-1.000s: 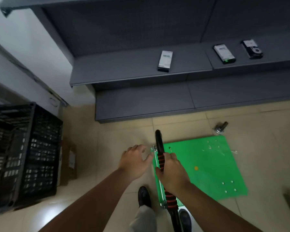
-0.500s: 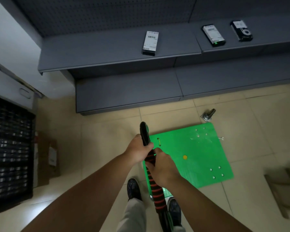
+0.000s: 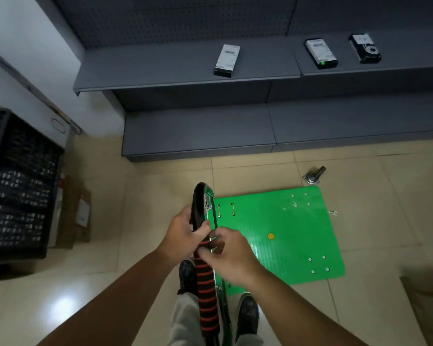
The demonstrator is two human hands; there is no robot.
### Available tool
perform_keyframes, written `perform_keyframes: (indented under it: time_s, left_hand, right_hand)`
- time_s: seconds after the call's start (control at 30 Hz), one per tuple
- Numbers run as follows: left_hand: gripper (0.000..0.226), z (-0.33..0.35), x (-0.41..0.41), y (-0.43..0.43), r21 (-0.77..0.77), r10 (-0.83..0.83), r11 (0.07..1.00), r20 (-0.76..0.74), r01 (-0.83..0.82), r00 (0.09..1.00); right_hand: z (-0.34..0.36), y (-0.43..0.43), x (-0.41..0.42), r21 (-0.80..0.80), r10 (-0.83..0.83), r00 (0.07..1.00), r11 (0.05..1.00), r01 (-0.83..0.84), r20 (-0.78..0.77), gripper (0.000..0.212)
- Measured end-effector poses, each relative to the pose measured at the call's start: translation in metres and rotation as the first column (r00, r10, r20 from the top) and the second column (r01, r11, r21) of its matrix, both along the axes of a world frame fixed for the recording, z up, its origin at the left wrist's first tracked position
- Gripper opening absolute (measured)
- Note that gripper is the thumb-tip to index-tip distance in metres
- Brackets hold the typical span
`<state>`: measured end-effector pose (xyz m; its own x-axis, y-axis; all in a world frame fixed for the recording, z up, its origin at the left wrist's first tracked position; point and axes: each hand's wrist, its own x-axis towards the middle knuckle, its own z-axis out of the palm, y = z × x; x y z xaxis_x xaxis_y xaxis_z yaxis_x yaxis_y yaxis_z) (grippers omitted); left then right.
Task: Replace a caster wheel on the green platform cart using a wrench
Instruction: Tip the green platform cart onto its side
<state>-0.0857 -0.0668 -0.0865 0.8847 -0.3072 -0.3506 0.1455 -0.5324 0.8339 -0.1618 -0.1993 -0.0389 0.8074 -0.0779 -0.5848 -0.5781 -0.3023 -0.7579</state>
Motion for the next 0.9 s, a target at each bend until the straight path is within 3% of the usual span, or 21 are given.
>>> perform_keyframes:
  time_s: [0.1,0.23,0.3,0.4,0.5,0.7,0.9]
  left_hand:
    - [0.021,0.006,-0.034,0.009,0.009,0.007,1.000,0.050,-0.008,0.999]
    - [0.021,0.013,-0.080,0.022,0.042,-0.038,0.999,0.125,0.033,0.991]
    - [0.021,0.016,-0.106,0.030,0.054,-0.047,0.998,0.144,0.040,0.988]
    - [0.023,0.022,-0.143,0.039,0.044,-0.058,0.998,0.126,0.053,0.990]
    - [0.025,0.026,-0.183,0.057,0.054,-0.042,0.998,0.116,0.036,0.992]
    - [0.025,0.023,-0.281,0.094,0.135,-0.028,0.991,0.144,0.008,0.989]
    - [0.029,0.007,-0.384,0.132,0.290,-0.090,0.956,0.177,0.036,0.980]
  right_hand:
    - [-0.002,-0.013,0.002,-0.008,-0.074,0.992,0.997,0.073,-0.100,0.041]
    - [-0.020,-0.005,0.016,0.052,-0.160,0.917,0.980,0.191,-0.365,0.082]
    - [-0.027,0.010,0.018,0.159,-0.170,0.899,0.955,0.252,-0.402,0.071]
    - [-0.032,0.028,0.015,0.232,-0.222,0.906,0.920,0.317,-0.361,0.032]
    - [-0.032,0.045,-0.013,0.264,-0.205,0.905,0.912,0.316,-0.373,0.019]
    - [-0.031,0.071,-0.100,0.231,-0.152,0.928,0.943,0.238,-0.340,0.015]
    - [-0.053,0.108,-0.199,0.242,-0.178,0.922,0.932,0.270,-0.344,0.030]
